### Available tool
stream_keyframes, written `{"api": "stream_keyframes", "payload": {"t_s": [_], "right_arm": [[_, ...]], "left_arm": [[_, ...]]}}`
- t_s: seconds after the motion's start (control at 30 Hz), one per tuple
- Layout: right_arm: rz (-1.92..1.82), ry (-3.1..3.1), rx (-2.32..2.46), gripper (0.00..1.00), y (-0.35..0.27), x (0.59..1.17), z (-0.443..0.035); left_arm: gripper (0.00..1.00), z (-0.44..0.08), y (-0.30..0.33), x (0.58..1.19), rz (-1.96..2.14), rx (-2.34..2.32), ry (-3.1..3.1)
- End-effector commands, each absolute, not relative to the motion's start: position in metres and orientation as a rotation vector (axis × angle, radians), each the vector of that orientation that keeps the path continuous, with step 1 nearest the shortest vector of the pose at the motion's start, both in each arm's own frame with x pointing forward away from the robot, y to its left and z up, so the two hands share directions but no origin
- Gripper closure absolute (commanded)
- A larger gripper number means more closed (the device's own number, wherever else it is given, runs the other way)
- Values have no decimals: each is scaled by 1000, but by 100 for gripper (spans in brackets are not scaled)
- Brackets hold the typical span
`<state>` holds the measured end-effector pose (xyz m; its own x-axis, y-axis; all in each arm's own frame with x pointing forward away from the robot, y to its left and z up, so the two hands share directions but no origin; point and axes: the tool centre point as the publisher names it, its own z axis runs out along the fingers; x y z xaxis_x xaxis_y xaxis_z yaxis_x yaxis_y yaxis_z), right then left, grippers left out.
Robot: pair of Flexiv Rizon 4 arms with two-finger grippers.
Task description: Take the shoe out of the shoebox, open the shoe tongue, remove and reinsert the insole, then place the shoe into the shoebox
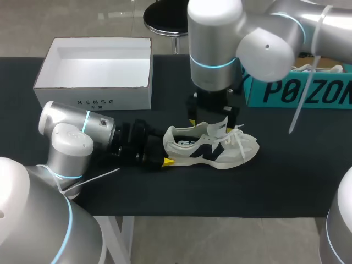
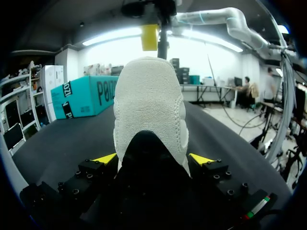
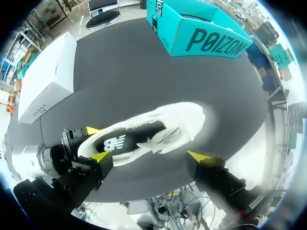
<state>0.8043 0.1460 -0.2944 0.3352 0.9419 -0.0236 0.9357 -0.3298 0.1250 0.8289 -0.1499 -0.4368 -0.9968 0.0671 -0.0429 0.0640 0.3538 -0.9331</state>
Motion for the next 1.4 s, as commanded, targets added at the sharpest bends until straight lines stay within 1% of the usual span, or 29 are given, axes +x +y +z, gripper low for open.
{"api": "stream_keyframes", "payload": {"t_s": [0.03, 0.07, 0.13, 0.47, 0.6, 0.7, 1.17, 1.4], "right_arm": [[64, 575, 2757, 0, 150, 806, -289], [51, 370, 2768, 0, 146, 807, -288], [100, 269, 2778, 0, 145, 808, -286], [265, 332, 2871, 0, 148, 809, -295], [425, 394, 2902, 0, 142, 797, -305], [570, 430, 2884, 0, 145, 798, -301], [664, 383, 2873, 0, 145, 798, -301], [618, 380, 2828, 0, 153, 804, -306]], "left_arm": [[100, -439, -151, 827, 1776, -125, -2586], [100, -439, -151, 827, 1776, -125, -2586], [100, -439, -151, 827, 1776, -125, -2586], [100, -439, -151, 827, 1776, -125, -2586], [100, -439, -151, 827, 1776, -125, -2586], [100, -439, -151, 827, 1776, -125, -2586], [100, -439, -151, 827, 1776, -125, -2586], [100, -439, -151, 827, 1776, -125, -2586]]}}
